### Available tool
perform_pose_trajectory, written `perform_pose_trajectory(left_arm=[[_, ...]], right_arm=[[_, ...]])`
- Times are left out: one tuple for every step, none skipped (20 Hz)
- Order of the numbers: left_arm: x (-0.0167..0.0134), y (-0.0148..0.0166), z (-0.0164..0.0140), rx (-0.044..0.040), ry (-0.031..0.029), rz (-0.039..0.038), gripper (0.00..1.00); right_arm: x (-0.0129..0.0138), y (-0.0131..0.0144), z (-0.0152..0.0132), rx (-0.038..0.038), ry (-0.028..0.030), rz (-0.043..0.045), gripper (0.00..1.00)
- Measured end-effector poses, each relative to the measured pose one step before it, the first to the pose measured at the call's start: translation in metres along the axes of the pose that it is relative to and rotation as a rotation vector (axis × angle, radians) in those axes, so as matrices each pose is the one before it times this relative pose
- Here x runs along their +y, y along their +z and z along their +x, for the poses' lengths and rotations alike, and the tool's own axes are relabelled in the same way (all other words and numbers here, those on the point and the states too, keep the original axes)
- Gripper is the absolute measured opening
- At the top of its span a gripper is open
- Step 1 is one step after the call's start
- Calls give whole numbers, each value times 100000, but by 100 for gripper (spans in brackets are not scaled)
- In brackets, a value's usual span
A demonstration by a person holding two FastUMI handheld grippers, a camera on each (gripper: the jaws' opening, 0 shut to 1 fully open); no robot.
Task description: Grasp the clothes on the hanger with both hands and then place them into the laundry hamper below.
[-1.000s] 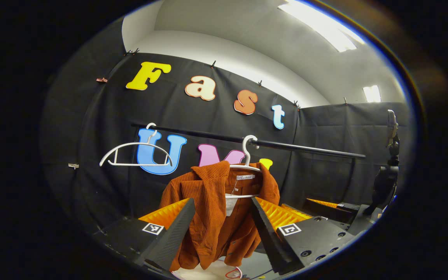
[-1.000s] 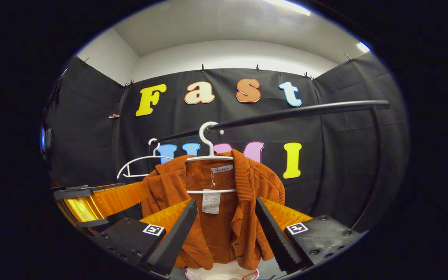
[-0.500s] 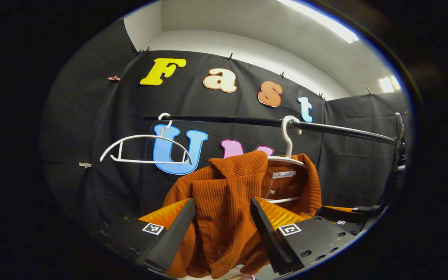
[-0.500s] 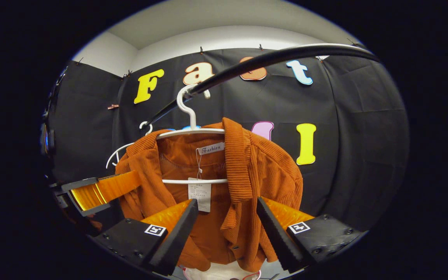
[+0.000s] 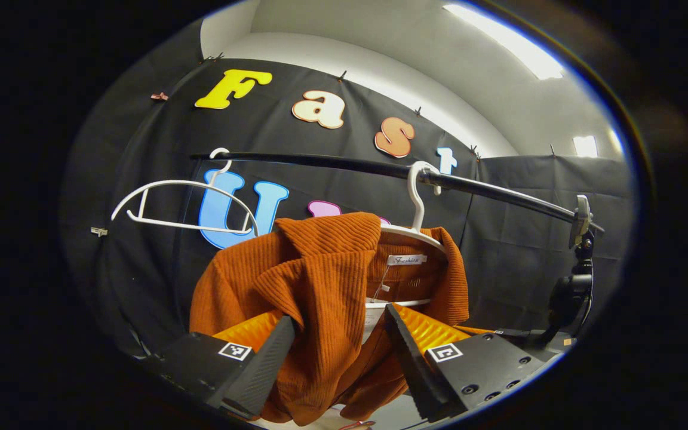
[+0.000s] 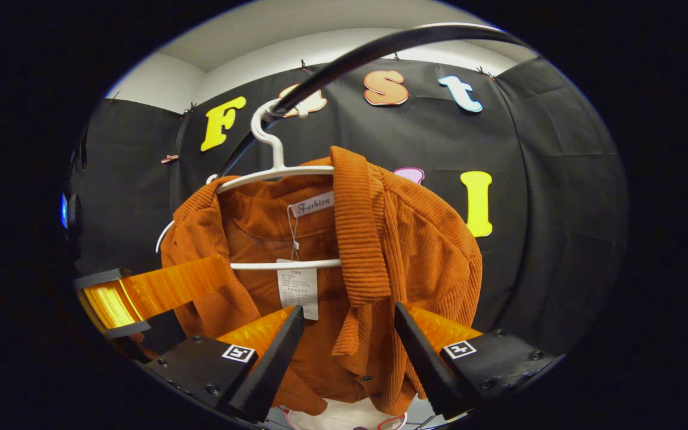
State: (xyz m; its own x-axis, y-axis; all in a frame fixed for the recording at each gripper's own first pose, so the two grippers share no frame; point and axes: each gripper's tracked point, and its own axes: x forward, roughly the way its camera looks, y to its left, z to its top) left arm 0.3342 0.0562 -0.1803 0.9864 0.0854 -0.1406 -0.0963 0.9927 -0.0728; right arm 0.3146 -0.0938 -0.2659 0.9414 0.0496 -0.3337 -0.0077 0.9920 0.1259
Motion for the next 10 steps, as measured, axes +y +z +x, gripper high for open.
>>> perform_pose_trajectory(left_arm=[[318,-217,335,-9,1873,898,92],[377,17,325,-248,2150,-310,91],[352,-19,380,-446,2719,-518,91],[249,146,357,-910,2217,198,91],[179,11,351,-819,2172,1202,91],[145,-81,358,-450,1890,1824,91],[81,-248,296,-158,1307,1566,91],[34,-175,245,-130,854,1048,91],[79,-145,128,-556,759,571,91],[159,154,165,-655,523,241,91]], right_arm=[[-368,-300,396,-139,-1586,928,98],[-593,-455,422,111,-1874,649,98],[-658,-478,473,876,-1961,284,98],[-545,-340,461,644,-1706,150,98],[-460,81,684,-623,-1669,385,98],[-368,234,701,-1265,-1201,463,98],[-408,346,503,-1343,-1042,327,98],[-395,367,297,-1333,-950,154,98],[-300,468,574,-1286,16,-95,98],[-216,323,606,-1113,96,-882,93]])
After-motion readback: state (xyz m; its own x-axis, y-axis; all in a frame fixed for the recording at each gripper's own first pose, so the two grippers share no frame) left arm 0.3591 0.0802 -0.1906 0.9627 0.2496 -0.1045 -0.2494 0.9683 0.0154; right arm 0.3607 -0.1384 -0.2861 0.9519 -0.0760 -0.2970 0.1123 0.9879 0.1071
